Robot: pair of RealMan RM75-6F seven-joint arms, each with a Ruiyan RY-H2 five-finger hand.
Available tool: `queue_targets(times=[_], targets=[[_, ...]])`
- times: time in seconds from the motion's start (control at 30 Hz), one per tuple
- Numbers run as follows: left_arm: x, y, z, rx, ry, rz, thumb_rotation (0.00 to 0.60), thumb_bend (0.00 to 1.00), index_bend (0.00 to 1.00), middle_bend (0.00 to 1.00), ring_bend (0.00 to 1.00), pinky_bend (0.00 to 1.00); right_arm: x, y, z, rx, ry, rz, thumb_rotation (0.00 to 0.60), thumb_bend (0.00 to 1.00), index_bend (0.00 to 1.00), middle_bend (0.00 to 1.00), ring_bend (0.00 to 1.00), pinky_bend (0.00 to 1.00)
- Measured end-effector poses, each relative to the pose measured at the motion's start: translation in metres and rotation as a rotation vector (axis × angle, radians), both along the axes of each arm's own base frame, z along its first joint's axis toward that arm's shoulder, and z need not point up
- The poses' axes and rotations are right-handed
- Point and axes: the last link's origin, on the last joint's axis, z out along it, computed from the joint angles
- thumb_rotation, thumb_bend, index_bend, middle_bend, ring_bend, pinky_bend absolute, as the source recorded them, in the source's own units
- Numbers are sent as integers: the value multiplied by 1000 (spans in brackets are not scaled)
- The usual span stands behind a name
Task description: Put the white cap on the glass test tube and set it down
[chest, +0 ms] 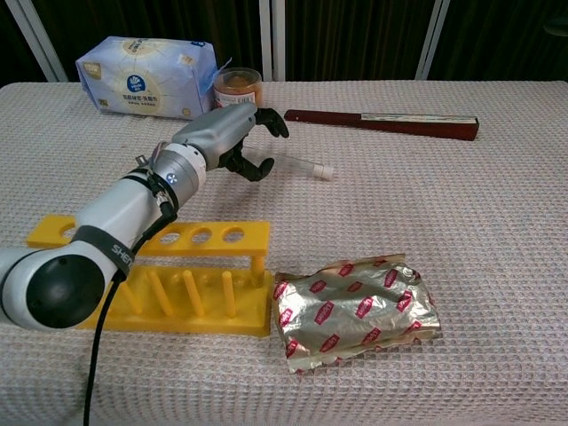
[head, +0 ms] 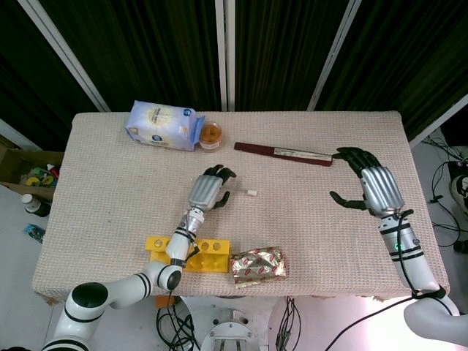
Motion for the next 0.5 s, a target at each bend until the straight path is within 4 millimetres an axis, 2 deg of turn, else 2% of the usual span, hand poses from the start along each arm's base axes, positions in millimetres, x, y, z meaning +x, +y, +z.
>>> queue_targets(times=[0.2,0.3,0.4,0.5], targets=[[0,-1,9,5,5,-7,575,417,187,143,80,166,-13,2,0,2,-8,-24,600,165,243,188,112,190],[-3,-1,22,17,-9,-10,582,369,187,143,81,167,-22,5,3,-4,-5,-45,600,175,243,188,112,190],[-10,0,47,50,-20,-12,590,341,189,144,82,168,-36,10,9,-9,2,-78,600,198,244,188,112,189],[-29,2,88,127,1,-12,595,328,200,149,82,168,-52,18,18,-15,31,-114,600,232,244,188,113,190]])
